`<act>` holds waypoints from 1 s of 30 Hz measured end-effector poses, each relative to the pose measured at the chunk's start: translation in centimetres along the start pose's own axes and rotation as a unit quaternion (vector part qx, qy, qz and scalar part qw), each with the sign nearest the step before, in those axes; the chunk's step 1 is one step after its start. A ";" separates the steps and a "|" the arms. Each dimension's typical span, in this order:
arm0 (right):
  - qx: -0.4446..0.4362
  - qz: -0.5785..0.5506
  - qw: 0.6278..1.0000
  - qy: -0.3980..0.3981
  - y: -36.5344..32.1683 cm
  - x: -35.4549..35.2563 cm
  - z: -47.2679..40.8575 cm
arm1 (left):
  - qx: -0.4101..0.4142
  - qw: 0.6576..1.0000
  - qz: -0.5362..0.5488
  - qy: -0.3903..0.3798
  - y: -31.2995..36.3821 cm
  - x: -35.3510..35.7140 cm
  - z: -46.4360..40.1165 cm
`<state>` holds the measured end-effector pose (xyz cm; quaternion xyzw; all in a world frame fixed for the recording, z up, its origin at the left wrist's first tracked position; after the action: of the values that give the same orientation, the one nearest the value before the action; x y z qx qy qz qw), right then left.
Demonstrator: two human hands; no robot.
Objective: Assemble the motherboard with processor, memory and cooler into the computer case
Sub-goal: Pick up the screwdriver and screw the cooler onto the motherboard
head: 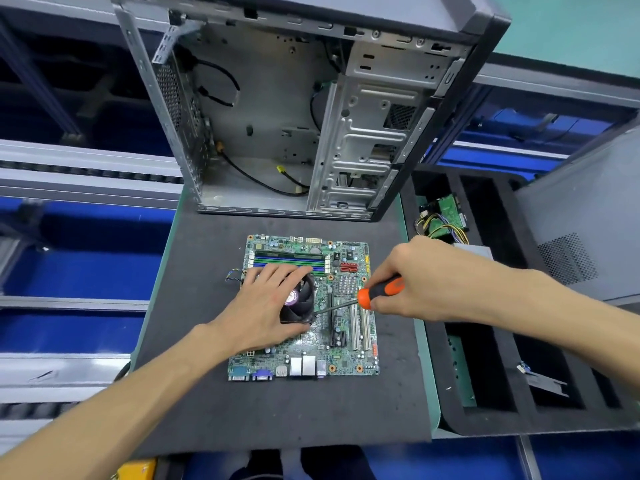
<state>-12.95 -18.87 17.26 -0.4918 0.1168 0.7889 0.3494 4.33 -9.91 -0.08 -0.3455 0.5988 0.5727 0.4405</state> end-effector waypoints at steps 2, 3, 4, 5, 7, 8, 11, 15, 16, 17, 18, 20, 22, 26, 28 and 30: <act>0.002 0.021 1.000 0.015 0.2 -0.1 0.2 | -0.001 1.000 0.008 0.003 0.0 -0.1 0.0; 0.003 0.025 0.999 0.023 0.3 0.0 0.3 | -0.001 1.000 0.013 0.005 0.0 -0.1 0.0; 0.003 0.018 1.000 0.025 0.4 0.1 0.3 | -0.001 1.000 0.015 0.007 0.0 -0.1 0.0; 0.003 0.004 1.000 0.021 0.5 0.4 0.2 | -0.002 1.000 0.015 0.006 0.0 -0.1 0.0; 0.006 -0.023 1.000 0.010 0.7 0.9 0.0 | -0.004 1.000 0.012 0.003 0.0 0.0 0.0; 0.009 -0.029 1.000 0.008 0.8 1.1 -0.1 | -0.005 1.000 0.011 0.002 0.0 0.0 0.0; 0.010 -0.032 0.999 0.013 1.0 1.5 -0.4 | -0.006 1.000 0.009 0.003 0.0 -0.1 0.0; 0.015 -0.031 0.999 0.007 0.8 1.7 -0.4 | -0.004 1.000 0.012 0.010 0.1 -0.2 0.0; 0.014 -0.017 1.000 0.006 0.7 1.6 -0.3 | -0.004 1.000 0.012 0.009 0.2 -0.3 0.0; 0.010 0.013 1.000 0.005 0.4 1.5 -0.2 | -0.004 1.000 0.011 0.007 0.3 -0.4 0.0; 0.000 0.063 0.998 0.007 -0.1 1.4 -0.1 | -0.002 1.000 0.008 0.005 0.4 -0.4 0.0; -0.053 0.187 0.981 0.014 -1.6 1.3 -0.1 | 0.004 1.000 -0.003 0.007 0.7 -0.7 0.0; -0.136 0.281 0.950 0.015 -3.6 1.0 -0.1 | 0.013 0.999 -0.028 0.016 1.2 -1.0 -0.1; -0.227 0.426 0.876 -0.032 -6.0 0.7 -0.1 | 0.028 0.992 -0.122 0.023 2.7 -1.2 -0.8; -0.249 0.471 0.844 -0.051 -6.3 0.9 0.0 | 0.017 0.990 -0.139 0.018 3.0 -1.1 -1.2; -0.267 0.491 0.827 -0.059 -6.4 1.3 0.2 | 0.005 0.990 -0.140 0.020 3.1 -1.1 -1.3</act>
<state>-9.22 -13.52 17.26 -0.3959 0.1068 0.8844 -0.2228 1.74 -10.99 2.01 -0.4349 0.5560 0.4951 0.5065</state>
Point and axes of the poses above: each hand's wrist, its own z-axis away from the middle knuckle, its own x-axis out of the palm, y = z × x, the point moved 5 cm from there along -z, towards the middle knuckle, and after that the axes turned 3 degrees about -y, right-handed, at the moved point
